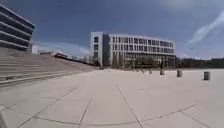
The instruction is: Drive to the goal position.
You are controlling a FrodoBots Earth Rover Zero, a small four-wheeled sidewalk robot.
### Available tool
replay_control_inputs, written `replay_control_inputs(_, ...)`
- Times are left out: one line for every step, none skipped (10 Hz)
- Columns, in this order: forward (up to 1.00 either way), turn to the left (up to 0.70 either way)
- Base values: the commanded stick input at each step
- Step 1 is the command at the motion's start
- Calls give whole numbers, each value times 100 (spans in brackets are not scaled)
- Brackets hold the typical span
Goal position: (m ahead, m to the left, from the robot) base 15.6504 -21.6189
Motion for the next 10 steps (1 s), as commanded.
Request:
replay_control_inputs(70, -35)
replay_control_inputs(70, -20)
replay_control_inputs(70, -9)
replay_control_inputs(70, -1)
replay_control_inputs(70, -1)
replay_control_inputs(70, -1)
replay_control_inputs(70, -1)
replay_control_inputs(70, -1)
replay_control_inputs(70, -1)
replay_control_inputs(70, -1)
